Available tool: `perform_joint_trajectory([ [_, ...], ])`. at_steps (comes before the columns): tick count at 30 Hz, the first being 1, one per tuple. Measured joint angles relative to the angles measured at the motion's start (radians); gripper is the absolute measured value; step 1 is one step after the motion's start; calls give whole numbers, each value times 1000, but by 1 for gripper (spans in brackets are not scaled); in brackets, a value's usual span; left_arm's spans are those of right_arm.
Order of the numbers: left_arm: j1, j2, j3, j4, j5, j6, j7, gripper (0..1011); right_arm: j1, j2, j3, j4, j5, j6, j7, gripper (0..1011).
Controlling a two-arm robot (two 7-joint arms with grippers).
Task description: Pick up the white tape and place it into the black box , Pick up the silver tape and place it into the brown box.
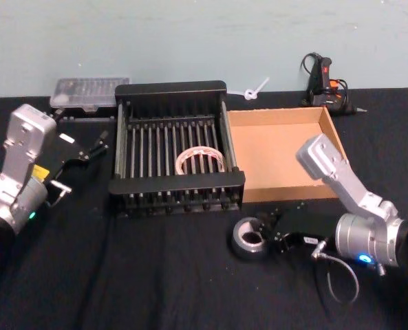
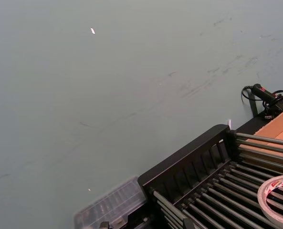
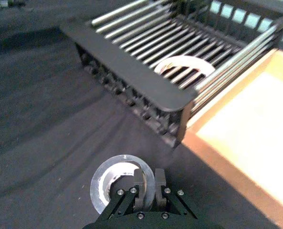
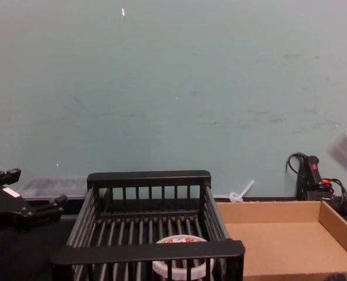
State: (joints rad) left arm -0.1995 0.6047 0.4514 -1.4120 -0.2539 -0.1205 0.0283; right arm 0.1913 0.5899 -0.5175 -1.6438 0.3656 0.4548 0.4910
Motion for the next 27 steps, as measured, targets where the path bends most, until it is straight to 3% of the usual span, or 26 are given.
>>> perform_joint_trajectory([
  [12, 0, 0, 0, 0, 0, 0, 0, 1001, 13, -24, 99, -16, 19, -25, -109, 148],
  [15, 0, 0, 0, 0, 0, 0, 0, 1001, 17, -30, 108, -13, 15, -27, -123, 148],
  [19, 0, 0, 0, 0, 0, 0, 0, 1001, 42, -58, 135, 19, -19, -27, -179, 148],
  [27, 0, 0, 0, 0, 0, 0, 0, 1001, 94, -103, 158, 93, -55, -22, -223, 148],
])
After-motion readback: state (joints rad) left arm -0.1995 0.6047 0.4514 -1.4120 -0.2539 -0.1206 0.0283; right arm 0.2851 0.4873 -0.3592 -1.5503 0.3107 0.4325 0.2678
